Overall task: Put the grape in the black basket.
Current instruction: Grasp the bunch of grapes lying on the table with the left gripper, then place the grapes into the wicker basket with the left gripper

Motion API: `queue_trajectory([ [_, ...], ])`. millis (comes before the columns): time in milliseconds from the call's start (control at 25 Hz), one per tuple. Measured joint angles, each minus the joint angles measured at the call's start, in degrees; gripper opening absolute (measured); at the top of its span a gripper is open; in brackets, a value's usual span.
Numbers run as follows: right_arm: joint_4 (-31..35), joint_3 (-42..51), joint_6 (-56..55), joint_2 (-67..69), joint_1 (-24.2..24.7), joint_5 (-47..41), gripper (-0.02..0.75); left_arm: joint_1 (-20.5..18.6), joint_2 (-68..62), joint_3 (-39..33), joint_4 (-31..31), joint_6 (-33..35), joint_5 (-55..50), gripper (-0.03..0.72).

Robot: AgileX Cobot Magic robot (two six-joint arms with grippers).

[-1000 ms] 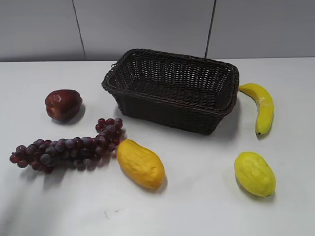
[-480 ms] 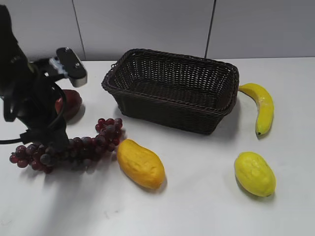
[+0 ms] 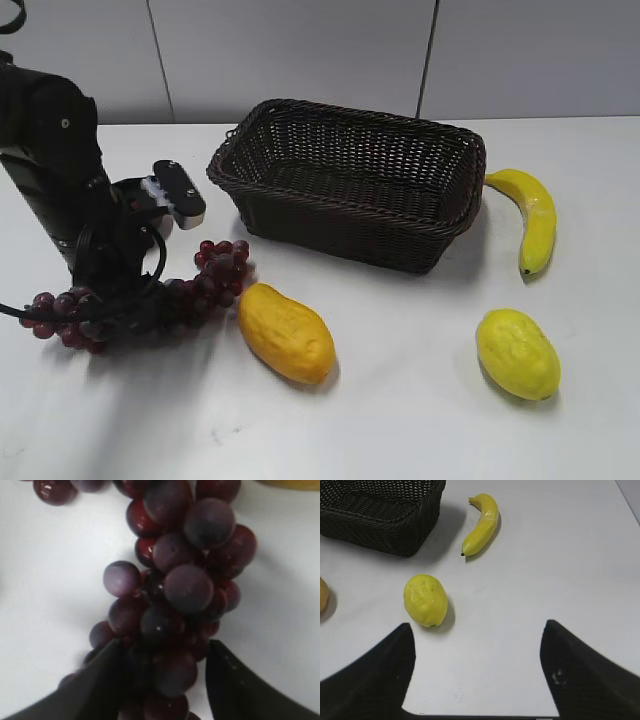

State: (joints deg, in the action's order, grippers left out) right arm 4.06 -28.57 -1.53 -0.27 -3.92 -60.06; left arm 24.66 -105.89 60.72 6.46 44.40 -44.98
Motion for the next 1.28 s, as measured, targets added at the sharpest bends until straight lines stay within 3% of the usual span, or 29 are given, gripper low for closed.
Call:
queue_trajectory([
  [200,0.0,0.0,0.0,0.0,0.0,0.0,0.591,0.05,0.84,0.79,0.0,-1.44,-2.52,0.112],
  [480,0.0,0.0,0.0,0.0,0.0,0.0,0.591,0.05,7.77,5.94,-2.84,-3.51,-8.99,0.105],
  [760,0.0,0.0,0.0,0.0,0.0,0.0,0.591,0.05,15.31,20.43,-3.33,-3.64,-9.73,0.104],
  [960,0.0,0.0,0.0,0.0,0.0,0.0,0.591,0.05,15.6,28.89,-2.3,-3.64,-0.6,0.101],
  [1280,0.0,0.0,0.0,0.0,0.0,0.0,0.591,0.54,13.28,29.74,6.77,-3.18,15.25,0.101],
])
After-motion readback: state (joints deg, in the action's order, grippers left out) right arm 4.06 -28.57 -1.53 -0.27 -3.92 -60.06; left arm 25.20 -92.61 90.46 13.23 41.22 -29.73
